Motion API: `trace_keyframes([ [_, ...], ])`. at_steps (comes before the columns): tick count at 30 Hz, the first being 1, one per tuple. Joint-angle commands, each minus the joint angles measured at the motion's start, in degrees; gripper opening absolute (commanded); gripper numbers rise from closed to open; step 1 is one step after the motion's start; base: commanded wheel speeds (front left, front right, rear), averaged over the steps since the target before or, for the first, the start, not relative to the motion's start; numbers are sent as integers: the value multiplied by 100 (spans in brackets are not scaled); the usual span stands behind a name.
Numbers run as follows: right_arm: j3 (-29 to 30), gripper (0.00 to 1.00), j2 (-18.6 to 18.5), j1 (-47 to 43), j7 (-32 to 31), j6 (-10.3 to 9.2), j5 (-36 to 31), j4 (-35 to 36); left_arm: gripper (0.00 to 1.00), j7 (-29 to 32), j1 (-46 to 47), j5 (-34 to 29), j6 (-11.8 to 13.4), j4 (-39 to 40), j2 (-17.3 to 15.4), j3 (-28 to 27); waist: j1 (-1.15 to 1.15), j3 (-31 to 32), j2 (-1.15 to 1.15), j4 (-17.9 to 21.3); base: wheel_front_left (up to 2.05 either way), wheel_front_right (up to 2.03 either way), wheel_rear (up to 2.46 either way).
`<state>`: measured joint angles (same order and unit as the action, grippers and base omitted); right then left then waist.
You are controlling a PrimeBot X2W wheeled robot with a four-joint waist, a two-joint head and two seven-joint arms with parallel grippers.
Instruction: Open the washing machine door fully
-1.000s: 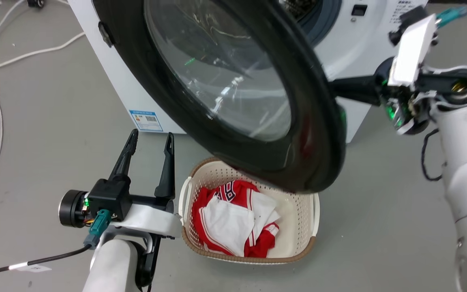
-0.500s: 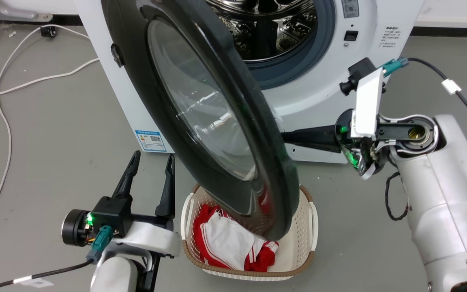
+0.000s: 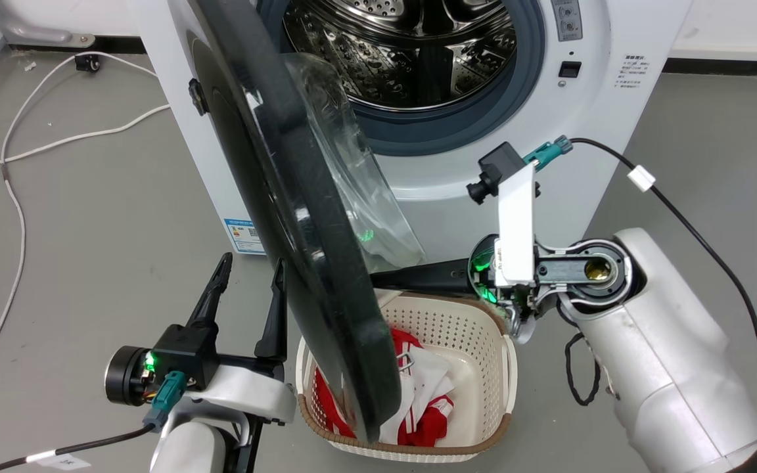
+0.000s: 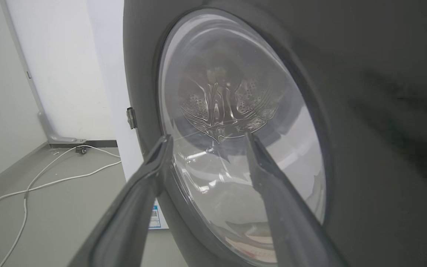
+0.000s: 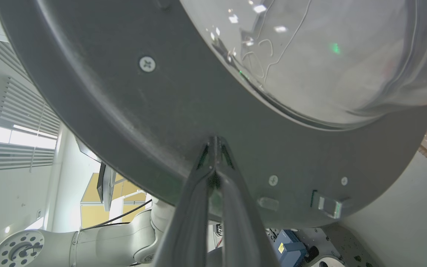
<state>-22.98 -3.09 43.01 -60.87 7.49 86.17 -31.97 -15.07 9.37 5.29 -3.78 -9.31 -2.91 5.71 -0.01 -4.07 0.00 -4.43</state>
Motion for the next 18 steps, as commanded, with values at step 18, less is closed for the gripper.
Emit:
trace_keyframes([
  [18, 1368, 0, -9, -915, 4058, 0, 3, 249, 100, -15, -158, 66, 128, 93, 4, -173, 1, -4, 0, 186, 0, 0, 0],
])
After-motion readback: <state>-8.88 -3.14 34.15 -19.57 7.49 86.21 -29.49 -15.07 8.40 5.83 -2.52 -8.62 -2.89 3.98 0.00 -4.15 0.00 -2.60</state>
